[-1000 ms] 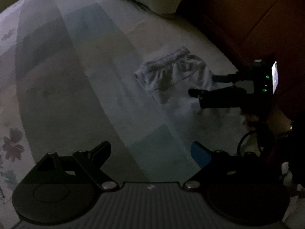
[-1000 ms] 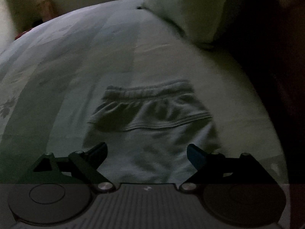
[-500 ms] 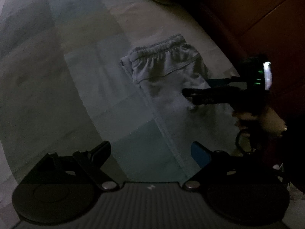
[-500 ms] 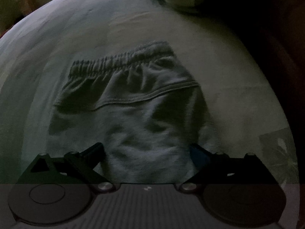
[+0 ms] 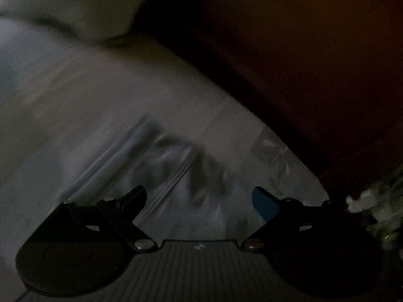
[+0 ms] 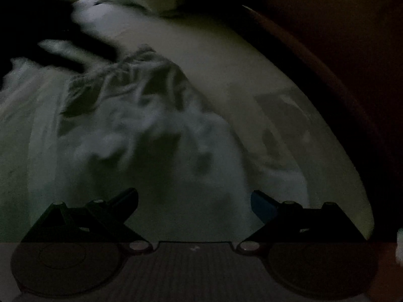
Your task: Fold clothes
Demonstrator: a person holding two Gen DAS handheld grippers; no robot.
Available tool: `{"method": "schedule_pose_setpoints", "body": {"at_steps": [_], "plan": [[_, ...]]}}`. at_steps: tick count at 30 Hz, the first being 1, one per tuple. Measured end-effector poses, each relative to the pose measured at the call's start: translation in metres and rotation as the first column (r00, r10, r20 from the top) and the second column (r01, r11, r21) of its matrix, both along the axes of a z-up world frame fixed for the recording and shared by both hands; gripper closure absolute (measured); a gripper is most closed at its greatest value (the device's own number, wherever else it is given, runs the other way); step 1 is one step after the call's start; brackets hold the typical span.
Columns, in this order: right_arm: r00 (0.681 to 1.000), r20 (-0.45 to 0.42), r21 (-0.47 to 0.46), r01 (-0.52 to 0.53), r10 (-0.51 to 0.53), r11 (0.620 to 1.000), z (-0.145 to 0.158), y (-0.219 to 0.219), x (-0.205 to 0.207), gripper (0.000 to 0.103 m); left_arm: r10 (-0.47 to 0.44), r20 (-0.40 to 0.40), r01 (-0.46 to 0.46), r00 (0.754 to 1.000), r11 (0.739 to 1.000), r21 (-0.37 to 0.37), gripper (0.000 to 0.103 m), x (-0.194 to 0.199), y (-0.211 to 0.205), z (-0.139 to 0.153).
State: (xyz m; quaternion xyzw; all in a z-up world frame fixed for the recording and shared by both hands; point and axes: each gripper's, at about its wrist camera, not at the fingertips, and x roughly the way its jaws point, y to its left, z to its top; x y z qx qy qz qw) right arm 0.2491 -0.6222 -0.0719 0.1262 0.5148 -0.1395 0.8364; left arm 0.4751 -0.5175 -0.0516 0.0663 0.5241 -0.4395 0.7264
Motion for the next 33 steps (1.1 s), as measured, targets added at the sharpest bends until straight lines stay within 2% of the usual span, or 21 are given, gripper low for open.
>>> {"method": "schedule_pose_setpoints", "body": {"at_steps": [2, 6, 9, 12, 16, 19, 21, 22, 24, 26, 28, 31, 33], "plan": [[0.999, -0.006, 0.002, 0.048, -0.048, 0.999, -0.002, -0.003, -0.015, 0.005, -0.048, 0.039, 0.048, 0.998, 0.999, -0.003, 0.012, 0.0, -0.027, -0.019], [0.994, 0.018, -0.002, 0.108, -0.108, 0.994, 0.002, -0.012, -0.035, 0.005, -0.078, 0.04, 0.076, 0.996, 0.997, 0.033, 0.013, 0.009, -0.049, -0.054], [0.99, 0.062, -0.004, 0.13, -0.13, 0.991, 0.008, -0.021, -0.038, 0.005, -0.075, 0.046, 0.075, 0.996, 0.997, 0.013, 0.013, 0.005, -0.044, -0.044], [0.987, 0.12, 0.024, 0.1, -0.102, 0.995, 0.009, -0.028, -0.023, 0.005, -0.072, 0.06, 0.072, 0.996, 0.997, -0.002, 0.013, -0.004, -0.026, -0.028], [0.988, 0.135, 0.06, 0.068, -0.076, 0.996, -0.005, -0.041, -0.01, 0.005, -0.008, -0.04, 0.006, 0.999, 0.999, -0.043, 0.013, -0.017, 0.019, -0.023], [0.989, 0.122, 0.076, 0.069, -0.078, 0.995, -0.019, -0.054, -0.007, 0.006, 0.014, -0.147, -0.024, 0.989, 0.997, -0.067, 0.012, -0.029, 0.048, -0.032], [0.99, 0.114, 0.088, 0.069, -0.079, 0.994, -0.028, -0.062, -0.005, 0.009, 0.009, -0.211, -0.017, 0.977, 0.999, -0.039, 0.012, -0.039, 0.066, -0.047], [0.991, 0.11, 0.093, 0.069, -0.079, 0.993, -0.033, -0.066, -0.004, 0.009, 0.013, -0.205, -0.015, 0.979, 1.0, -0.007, 0.013, -0.043, 0.072, -0.053], [0.994, 0.078, 0.077, 0.077, -0.083, 0.994, -0.039, -0.073, -0.001, 0.008, 0.011, -0.167, -0.013, 0.986, 1.0, -0.008, 0.013, -0.046, 0.083, -0.051], [0.994, 0.04, 0.035, 0.103, -0.104, 0.994, -0.033, -0.077, -0.003, 0.009, 0.015, -0.123, -0.014, 0.992, 1.0, 0.009, 0.013, -0.047, 0.087, -0.043], [0.989, 0.066, 0.043, 0.128, -0.131, 0.991, -0.02, -0.079, -0.01, 0.009, 0.017, -0.078, -0.015, 0.997, 0.999, 0.036, 0.013, -0.047, 0.086, -0.033], [0.99, 0.076, 0.053, 0.118, -0.122, 0.992, -0.01, -0.066, -0.016, 0.009, -0.042, -0.062, 0.043, 0.997, 0.999, 0.016, 0.012, -0.057, 0.084, -0.027], [0.994, 0.073, 0.064, 0.076, -0.081, 0.995, -0.008, -0.051, -0.018, 0.009, -0.08, -0.071, 0.084, 0.994, 0.995, 0.047, 0.012, -0.065, 0.082, -0.036]]}}
